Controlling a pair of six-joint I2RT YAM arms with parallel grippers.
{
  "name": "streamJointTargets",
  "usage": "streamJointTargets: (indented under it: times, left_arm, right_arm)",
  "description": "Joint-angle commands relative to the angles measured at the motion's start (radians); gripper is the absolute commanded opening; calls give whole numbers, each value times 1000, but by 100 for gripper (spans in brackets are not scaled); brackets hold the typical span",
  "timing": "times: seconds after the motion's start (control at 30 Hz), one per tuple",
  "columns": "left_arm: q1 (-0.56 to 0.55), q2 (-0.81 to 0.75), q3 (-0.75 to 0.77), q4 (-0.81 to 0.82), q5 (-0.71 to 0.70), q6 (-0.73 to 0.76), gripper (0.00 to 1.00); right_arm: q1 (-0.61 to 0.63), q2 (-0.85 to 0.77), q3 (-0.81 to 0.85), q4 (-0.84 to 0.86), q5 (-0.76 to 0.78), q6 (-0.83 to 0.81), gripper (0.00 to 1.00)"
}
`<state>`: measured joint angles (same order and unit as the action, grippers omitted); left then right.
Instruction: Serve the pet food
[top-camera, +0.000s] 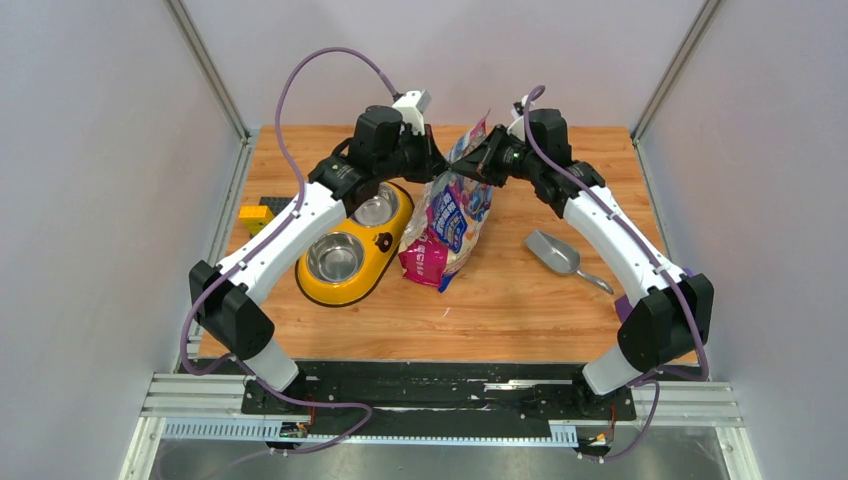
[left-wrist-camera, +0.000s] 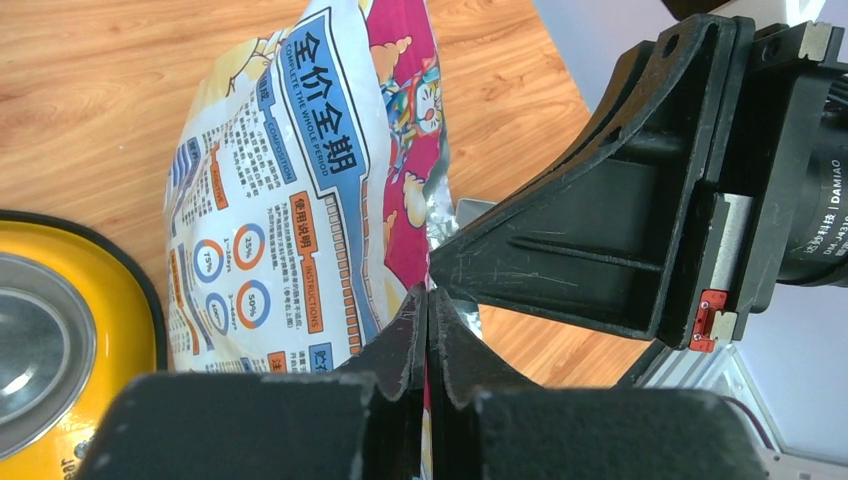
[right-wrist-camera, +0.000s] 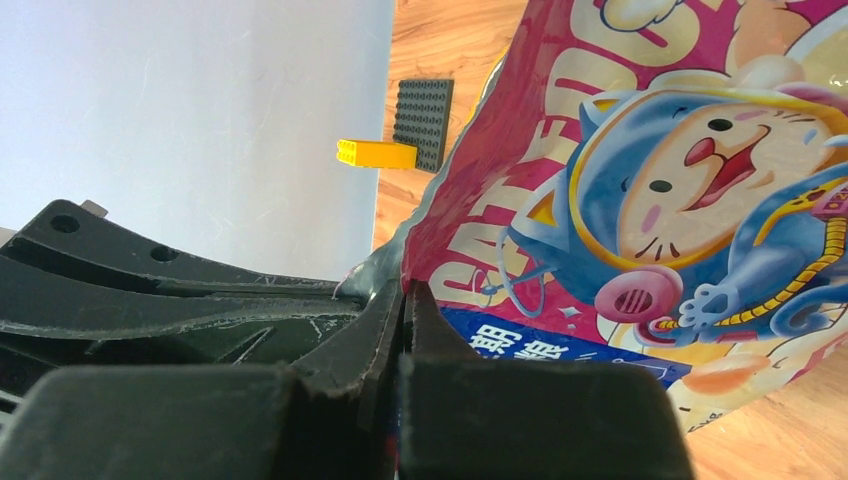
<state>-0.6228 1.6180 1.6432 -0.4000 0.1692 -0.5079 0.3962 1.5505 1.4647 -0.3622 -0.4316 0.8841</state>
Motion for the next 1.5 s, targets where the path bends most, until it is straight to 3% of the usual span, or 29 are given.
streamJointTargets:
  times: [0.0,0.47,1.27,1.47]
  left_arm:
    - [5,-5,13,-4,-25,15,0]
    - [5,-57,-43,18,25,46,0]
    - [5,-117,-71,-24,58,82,0]
    - [5,-125,-80,-25,63,81,0]
  right_arm:
    - [10,-15,-1,-121,109,-31,0]
    - [77,63,208,-442,511,-93,0]
    - [43,162,330,-430,716,-162,0]
    - [8,183,353,-367,702,-188,0]
